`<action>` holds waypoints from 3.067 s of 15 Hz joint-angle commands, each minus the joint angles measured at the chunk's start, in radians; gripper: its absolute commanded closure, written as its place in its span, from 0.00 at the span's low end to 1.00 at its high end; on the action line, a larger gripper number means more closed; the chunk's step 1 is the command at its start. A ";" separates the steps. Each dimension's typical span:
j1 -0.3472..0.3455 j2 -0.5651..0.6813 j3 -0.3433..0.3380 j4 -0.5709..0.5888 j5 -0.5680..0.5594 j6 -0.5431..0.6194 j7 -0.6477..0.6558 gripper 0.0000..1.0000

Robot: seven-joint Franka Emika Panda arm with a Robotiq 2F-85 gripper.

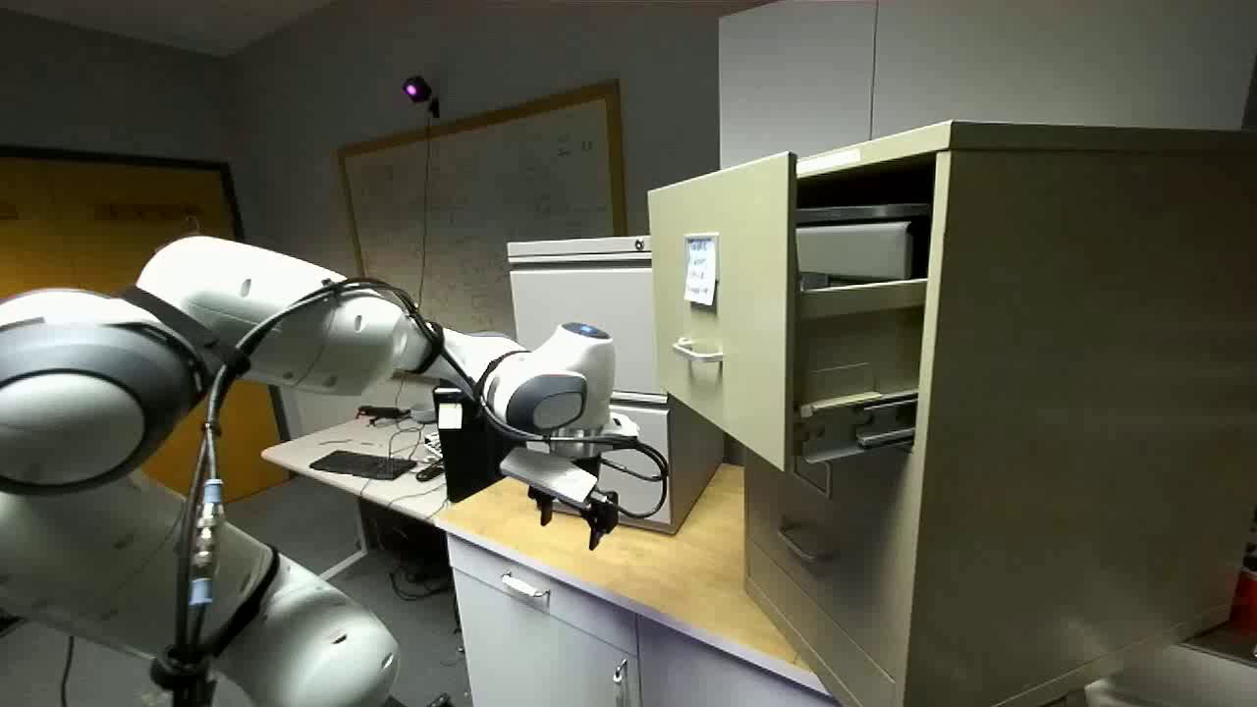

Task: Close the top drawer on the right

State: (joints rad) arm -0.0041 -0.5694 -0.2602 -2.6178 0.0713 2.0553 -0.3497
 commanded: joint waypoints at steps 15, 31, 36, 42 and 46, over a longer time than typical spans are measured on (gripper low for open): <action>-0.028 0.010 0.037 -0.002 0.000 0.031 0.015 0.00; -0.121 -0.254 0.234 -0.096 -0.209 0.516 0.247 0.88; -0.208 -0.356 0.275 -0.124 -0.241 0.708 0.331 1.00; -0.406 -0.416 0.416 -0.173 -0.218 0.992 0.507 1.00; -0.629 -0.430 0.574 -0.161 -0.155 1.130 0.622 1.00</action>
State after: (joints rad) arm -0.4801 -0.9677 0.2005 -2.7793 -0.1306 3.1152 0.1906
